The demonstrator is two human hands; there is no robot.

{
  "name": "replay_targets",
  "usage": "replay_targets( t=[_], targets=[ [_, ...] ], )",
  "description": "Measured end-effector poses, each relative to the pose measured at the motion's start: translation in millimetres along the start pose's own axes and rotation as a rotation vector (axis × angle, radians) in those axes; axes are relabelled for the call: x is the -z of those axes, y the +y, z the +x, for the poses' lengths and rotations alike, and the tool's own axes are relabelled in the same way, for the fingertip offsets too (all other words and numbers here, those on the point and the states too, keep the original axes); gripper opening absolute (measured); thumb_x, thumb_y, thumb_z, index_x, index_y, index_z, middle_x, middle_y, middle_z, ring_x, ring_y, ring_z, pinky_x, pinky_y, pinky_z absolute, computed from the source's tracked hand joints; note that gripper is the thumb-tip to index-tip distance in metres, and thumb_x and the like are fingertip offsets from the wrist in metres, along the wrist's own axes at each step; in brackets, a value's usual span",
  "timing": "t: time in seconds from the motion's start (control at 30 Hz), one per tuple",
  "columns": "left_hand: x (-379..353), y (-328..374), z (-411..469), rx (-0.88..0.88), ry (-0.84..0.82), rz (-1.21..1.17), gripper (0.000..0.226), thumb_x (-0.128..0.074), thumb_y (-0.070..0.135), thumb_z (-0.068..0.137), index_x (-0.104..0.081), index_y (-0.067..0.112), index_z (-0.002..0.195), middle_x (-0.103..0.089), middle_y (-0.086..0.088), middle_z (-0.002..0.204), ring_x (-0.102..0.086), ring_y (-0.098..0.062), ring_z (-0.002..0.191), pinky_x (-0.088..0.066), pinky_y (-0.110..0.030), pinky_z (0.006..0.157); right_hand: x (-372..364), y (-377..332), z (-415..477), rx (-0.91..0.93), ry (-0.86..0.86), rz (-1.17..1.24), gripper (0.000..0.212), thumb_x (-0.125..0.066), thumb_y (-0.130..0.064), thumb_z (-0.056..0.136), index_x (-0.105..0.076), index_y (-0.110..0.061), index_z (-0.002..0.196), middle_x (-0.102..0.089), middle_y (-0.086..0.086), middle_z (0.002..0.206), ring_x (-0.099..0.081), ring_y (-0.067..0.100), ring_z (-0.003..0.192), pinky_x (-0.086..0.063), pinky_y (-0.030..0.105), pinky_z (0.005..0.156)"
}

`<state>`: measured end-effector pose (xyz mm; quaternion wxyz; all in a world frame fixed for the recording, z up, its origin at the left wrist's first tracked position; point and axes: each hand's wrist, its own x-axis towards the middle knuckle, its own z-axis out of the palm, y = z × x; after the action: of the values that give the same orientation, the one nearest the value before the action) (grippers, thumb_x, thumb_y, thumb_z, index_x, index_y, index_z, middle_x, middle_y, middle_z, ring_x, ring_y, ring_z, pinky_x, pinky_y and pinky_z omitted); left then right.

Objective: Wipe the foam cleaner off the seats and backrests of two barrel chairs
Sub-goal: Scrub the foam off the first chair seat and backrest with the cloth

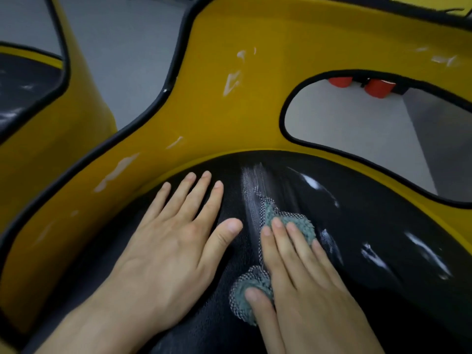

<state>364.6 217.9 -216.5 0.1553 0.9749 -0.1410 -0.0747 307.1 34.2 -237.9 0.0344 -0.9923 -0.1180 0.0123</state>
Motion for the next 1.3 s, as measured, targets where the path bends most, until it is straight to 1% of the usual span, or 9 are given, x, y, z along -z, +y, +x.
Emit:
replay_targets(
  t=[0.17,0.23,0.43,0.6,0.73,0.87,0.97,1.2,1.3],
  targets=[
    [-0.9,-2.6,-0.8,-0.005,0.004,-0.032,0.089,0.026,0.075,0.074,0.015,0.042,0.156,0.029,0.02,0.162,0.039,0.007,0.14,0.025,-0.025,0.118,18.4,-3.3,67.2,0.032,-0.099,0.001,0.077,0.012,-0.057,0.094,0.008,-0.016,0.16,0.013,0.002,0.168,0.016,0.015,0.153,0.004,0.038,0.126],
    [-2.0,-2.8,-0.5,-0.006,0.004,-0.015,0.09,0.027,0.075,0.073,0.017,0.041,0.156,0.03,0.021,0.162,0.039,0.008,0.14,0.023,-0.025,0.119,19.9,-2.5,93.0,0.024,-0.097,0.012,0.069,0.003,-0.053,0.102,0.013,-0.017,0.159,0.018,0.001,0.167,0.02,0.014,0.152,0.007,0.041,0.125],
    [-0.4,-3.1,-1.5,-0.016,-0.001,-0.042,0.091,0.023,0.077,0.075,0.013,0.038,0.157,0.026,0.022,0.162,0.036,0.012,0.139,0.024,-0.019,0.117,13.8,-9.9,40.3,0.073,0.009,0.039,0.074,-0.009,-0.052,0.098,-0.021,-0.012,0.16,-0.018,0.005,0.167,-0.012,0.019,0.155,-0.016,0.041,0.125],
    [-1.0,-2.8,-1.0,-0.019,0.012,-0.053,0.094,0.022,0.079,0.076,0.01,0.037,0.158,0.023,0.021,0.163,0.033,0.01,0.142,0.024,-0.02,0.117,-7.4,-11.0,-36.5,0.133,0.113,-0.006,0.06,-0.028,-0.05,0.102,-0.056,-0.011,0.14,-0.056,0.005,0.144,-0.054,0.025,0.132,-0.037,0.043,0.103],
    [-1.8,-4.2,-0.3,-0.021,0.016,-0.058,0.094,0.02,0.078,0.077,0.008,0.037,0.16,0.02,0.021,0.165,0.031,0.009,0.144,0.021,-0.022,0.119,-0.8,-12.7,-22.7,0.101,0.084,0.047,0.065,-0.035,-0.05,0.095,-0.054,-0.011,0.144,-0.05,0.005,0.15,-0.047,0.023,0.139,-0.032,0.041,0.108],
    [-2.3,-4.7,0.0,-0.025,0.02,-0.066,0.095,0.018,0.078,0.076,0.005,0.037,0.16,0.018,0.02,0.165,0.028,0.009,0.145,0.021,-0.02,0.118,18.8,-10.0,52.2,0.066,-0.041,0.038,0.073,-0.002,-0.051,0.099,-0.013,-0.013,0.161,-0.01,0.004,0.169,-0.006,0.018,0.155,-0.006,0.038,0.126],
    [-2.8,-4.4,0.7,-0.026,0.031,-0.074,0.097,0.017,0.078,0.076,0.001,0.034,0.162,0.013,0.019,0.167,0.024,0.007,0.148,0.018,-0.021,0.12,20.7,-6.1,88.9,0.038,-0.073,0.023,0.066,-0.004,-0.049,0.105,-0.001,-0.015,0.161,0.002,0.002,0.169,0.006,0.017,0.155,0.0,0.04,0.126],
    [-1.4,-3.9,-1.2,-0.021,0.007,-0.067,0.098,0.022,0.079,0.074,0.009,0.036,0.16,0.021,0.02,0.165,0.031,0.008,0.144,0.022,-0.022,0.119,5.9,-9.9,-17.3,0.083,0.06,0.01,0.064,-0.03,-0.047,0.099,-0.051,-0.009,0.146,-0.046,0.005,0.154,-0.042,0.023,0.143,-0.031,0.04,0.111],
    [-1.5,-3.0,-0.8,-0.017,0.006,-0.067,0.099,0.022,0.081,0.072,0.011,0.036,0.16,0.023,0.02,0.164,0.033,0.008,0.143,0.022,-0.024,0.119,0.5,-9.8,-31.7,0.091,0.054,-0.007,0.066,-0.014,-0.046,0.107,-0.059,-0.009,0.138,-0.054,0.005,0.146,-0.052,0.026,0.134,-0.034,0.042,0.104]
  ],
)
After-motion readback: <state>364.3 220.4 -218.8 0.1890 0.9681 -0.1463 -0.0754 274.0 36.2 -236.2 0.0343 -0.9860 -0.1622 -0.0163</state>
